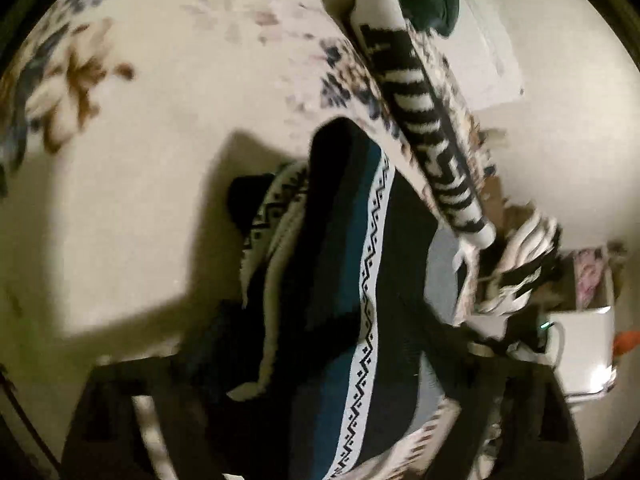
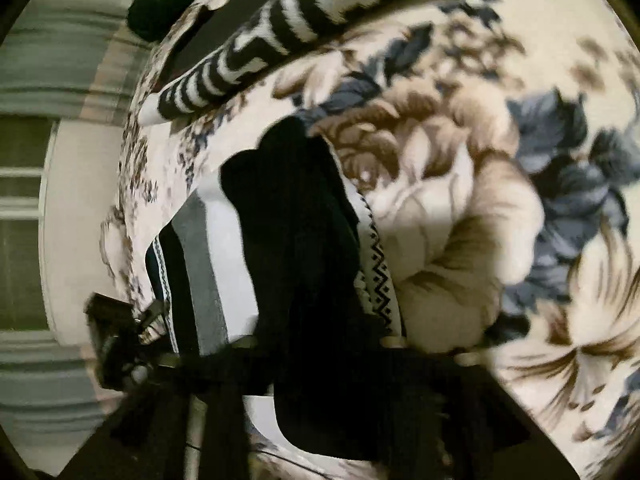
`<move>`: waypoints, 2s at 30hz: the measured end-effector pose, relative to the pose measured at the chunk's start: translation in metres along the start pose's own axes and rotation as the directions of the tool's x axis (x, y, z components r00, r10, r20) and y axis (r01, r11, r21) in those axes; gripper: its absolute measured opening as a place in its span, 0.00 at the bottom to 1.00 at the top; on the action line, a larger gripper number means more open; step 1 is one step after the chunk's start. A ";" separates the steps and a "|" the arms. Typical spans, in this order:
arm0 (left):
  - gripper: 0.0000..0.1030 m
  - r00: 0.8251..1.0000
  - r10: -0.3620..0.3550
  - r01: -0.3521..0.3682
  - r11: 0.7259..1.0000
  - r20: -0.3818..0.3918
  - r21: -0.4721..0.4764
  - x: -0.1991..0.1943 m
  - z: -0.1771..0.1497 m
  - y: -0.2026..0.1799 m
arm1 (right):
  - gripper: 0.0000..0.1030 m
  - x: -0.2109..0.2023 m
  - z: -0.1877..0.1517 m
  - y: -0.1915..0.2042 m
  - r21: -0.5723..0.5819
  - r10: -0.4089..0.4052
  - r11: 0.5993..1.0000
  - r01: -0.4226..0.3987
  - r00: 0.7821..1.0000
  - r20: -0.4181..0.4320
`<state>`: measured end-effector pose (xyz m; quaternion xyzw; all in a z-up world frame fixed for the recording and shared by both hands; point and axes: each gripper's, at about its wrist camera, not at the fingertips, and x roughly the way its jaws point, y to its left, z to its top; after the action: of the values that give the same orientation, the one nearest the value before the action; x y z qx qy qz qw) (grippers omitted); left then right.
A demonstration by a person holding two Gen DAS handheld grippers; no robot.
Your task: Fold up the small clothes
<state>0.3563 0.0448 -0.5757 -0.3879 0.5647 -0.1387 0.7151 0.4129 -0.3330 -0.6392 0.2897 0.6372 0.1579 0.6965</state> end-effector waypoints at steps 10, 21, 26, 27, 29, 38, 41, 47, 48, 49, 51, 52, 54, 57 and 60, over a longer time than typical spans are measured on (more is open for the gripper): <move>0.38 0.979 -0.203 0.202 0.979 0.036 0.014 0.015 -0.014 -0.025 | 0.12 0.035 0.001 -0.002 0.049 0.122 0.992 -0.119 0.990 -0.068; 0.63 0.991 -0.105 0.103 0.994 -0.084 -0.028 0.011 0.009 0.002 | 0.14 0.015 -0.004 -0.024 0.105 0.063 0.993 -0.057 0.997 -0.051; 0.69 0.999 0.019 -0.017 0.996 -0.030 0.090 0.010 0.027 -0.029 | 0.44 0.003 0.014 0.001 -0.004 -0.030 1.000 0.030 0.999 0.012; 0.69 0.999 0.049 -0.046 0.995 -0.025 0.092 0.017 0.032 -0.029 | 0.46 0.003 0.021 0.001 0.002 -0.027 1.000 0.027 0.999 0.035; 0.67 0.997 0.082 -0.080 0.991 -0.014 0.105 0.029 0.040 -0.029 | 0.46 0.010 0.035 0.001 0.014 -0.028 1.000 0.028 0.998 0.051; 0.29 0.998 0.040 -0.045 0.995 0.058 0.092 0.026 0.048 -0.026 | 0.07 -0.006 0.059 0.029 -0.070 -0.071 0.994 0.088 0.972 0.223; 0.32 0.998 0.055 -0.055 0.998 0.013 0.018 0.047 0.061 -0.003 | 0.07 0.004 0.064 0.015 -0.019 -0.115 0.992 0.121 0.974 0.195; 0.57 1.000 0.015 -0.015 1.000 -0.026 -0.023 0.014 0.062 -0.009 | 0.17 0.013 0.069 0.006 0.005 -0.075 0.997 0.075 0.992 0.100; 0.72 1.000 0.007 -0.007 1.000 -0.011 -0.012 0.003 0.059 -0.011 | 0.39 0.007 0.066 0.004 0.009 -0.064 0.998 0.063 0.994 0.085; 0.84 1.000 -0.024 0.024 1.000 0.008 -0.005 -0.007 0.055 -0.014 | 0.50 0.000 0.062 0.000 0.010 -0.029 1.000 0.029 0.996 0.079; 0.93 0.999 -0.050 0.050 0.999 0.020 -0.005 -0.020 0.045 -0.011 | 0.89 -0.009 0.048 -0.009 0.016 0.050 0.999 -0.051 0.997 0.056; 0.93 0.997 -0.071 0.071 0.997 0.010 -0.003 -0.019 0.040 -0.008 | 0.91 -0.009 0.042 -0.013 0.017 0.081 0.997 -0.081 0.996 0.036; 0.93 0.997 -0.074 0.074 0.997 -0.022 -0.004 -0.008 0.033 -0.002 | 0.92 -0.004 0.029 -0.025 0.027 0.098 0.995 -0.097 0.995 -0.017; 0.93 0.993 -0.062 0.058 0.998 -0.099 -0.036 0.020 0.020 0.015 | 0.92 0.015 0.013 -0.042 0.054 0.119 0.992 -0.114 0.988 -0.102; 0.99 0.989 -0.048 0.047 0.999 -0.141 -0.010 0.039 0.012 0.020 | 0.92 0.036 0.004 -0.051 0.082 0.184 0.981 -0.174 0.971 -0.151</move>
<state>0.3756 0.0378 -0.6166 -0.3928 0.6049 -0.1806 0.6687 0.4144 -0.3525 -0.6983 0.3560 0.6667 0.2208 0.6165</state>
